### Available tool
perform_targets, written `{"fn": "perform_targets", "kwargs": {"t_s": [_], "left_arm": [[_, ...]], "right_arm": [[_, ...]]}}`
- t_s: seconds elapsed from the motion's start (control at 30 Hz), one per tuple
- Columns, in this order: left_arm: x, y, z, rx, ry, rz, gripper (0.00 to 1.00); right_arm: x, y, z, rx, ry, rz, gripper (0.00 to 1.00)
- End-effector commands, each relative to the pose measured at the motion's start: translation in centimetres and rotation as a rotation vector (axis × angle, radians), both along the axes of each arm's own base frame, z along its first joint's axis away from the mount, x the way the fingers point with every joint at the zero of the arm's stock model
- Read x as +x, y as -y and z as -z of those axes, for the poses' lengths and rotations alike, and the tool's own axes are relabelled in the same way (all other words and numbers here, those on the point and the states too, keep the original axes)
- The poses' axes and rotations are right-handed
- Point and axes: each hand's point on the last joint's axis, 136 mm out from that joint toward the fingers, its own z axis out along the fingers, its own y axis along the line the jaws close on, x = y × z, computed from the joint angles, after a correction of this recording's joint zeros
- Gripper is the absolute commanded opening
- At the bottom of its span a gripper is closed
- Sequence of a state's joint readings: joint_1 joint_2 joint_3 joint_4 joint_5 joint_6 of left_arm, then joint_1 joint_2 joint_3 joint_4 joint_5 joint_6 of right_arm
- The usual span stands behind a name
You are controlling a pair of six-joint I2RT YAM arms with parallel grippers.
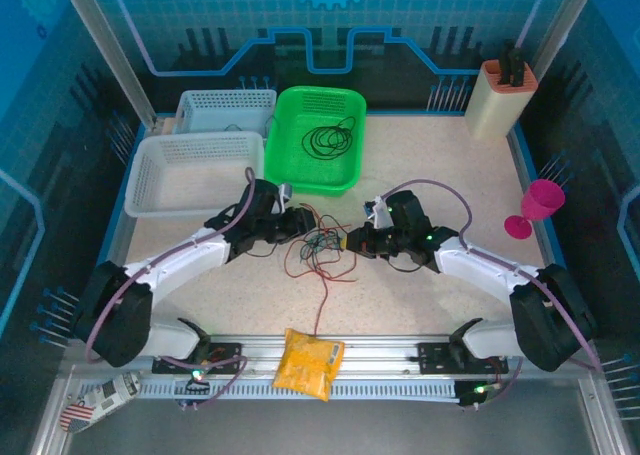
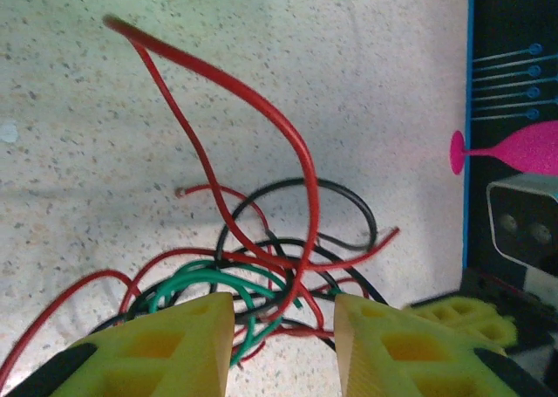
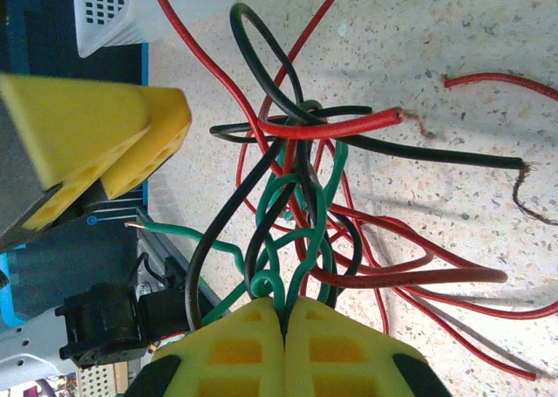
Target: Untangle the cables
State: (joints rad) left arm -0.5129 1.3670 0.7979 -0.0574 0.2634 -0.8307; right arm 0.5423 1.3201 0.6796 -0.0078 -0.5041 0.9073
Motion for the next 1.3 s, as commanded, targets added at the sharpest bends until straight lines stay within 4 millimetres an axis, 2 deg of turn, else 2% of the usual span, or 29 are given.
{"fn": "perform_targets", "kwargs": {"t_s": [0.0,0.17,0.3,0.4,0.7,0.83,0.87,0.93,1.1,1.27], "left_arm": [[2.0,0.7,-1.8,-0.032,0.062,-0.043,0.34],[2.3,1.9,-2.2,-0.074,0.086,-0.002,0.33],[2.5,1.7,-1.2,-0.028,0.06,-0.008,0.33],[2.6,2.0,-1.0,-0.044,0.065,0.0,0.3],[2.8,2.7,-0.4,-0.059,0.059,0.016,0.3],[2.8,2.9,0.0,-0.059,0.051,0.024,0.21],[2.8,3.0,0.0,-0.063,0.052,0.028,0.16],[2.8,3.2,-0.6,-0.077,0.066,0.039,0.01],[2.4,3.4,-2.6,-0.105,0.075,0.058,0.0],[1.0,2.7,-4.0,-0.12,0.043,0.044,0.0]], "right_arm": [[0.7,-0.2,-1.8,0.026,0.06,-0.001,0.0],[0.6,-0.4,-1.7,0.027,0.054,-0.009,0.0],[0.6,-0.4,-1.9,0.031,0.07,-0.01,0.0],[0.5,-0.4,-1.9,0.034,0.068,-0.016,0.0],[0.2,-0.6,-2.1,0.038,0.071,-0.032,0.0],[0.2,-0.6,-2.1,0.037,0.069,-0.032,0.0],[0.2,-0.6,-2.1,0.036,0.068,-0.031,0.0],[0.2,-0.4,-1.9,0.027,0.063,-0.022,0.0],[0.5,0.1,-1.2,-0.008,0.058,0.005,0.0],[1.4,0.6,-0.5,-0.034,0.038,0.064,0.0]]}}
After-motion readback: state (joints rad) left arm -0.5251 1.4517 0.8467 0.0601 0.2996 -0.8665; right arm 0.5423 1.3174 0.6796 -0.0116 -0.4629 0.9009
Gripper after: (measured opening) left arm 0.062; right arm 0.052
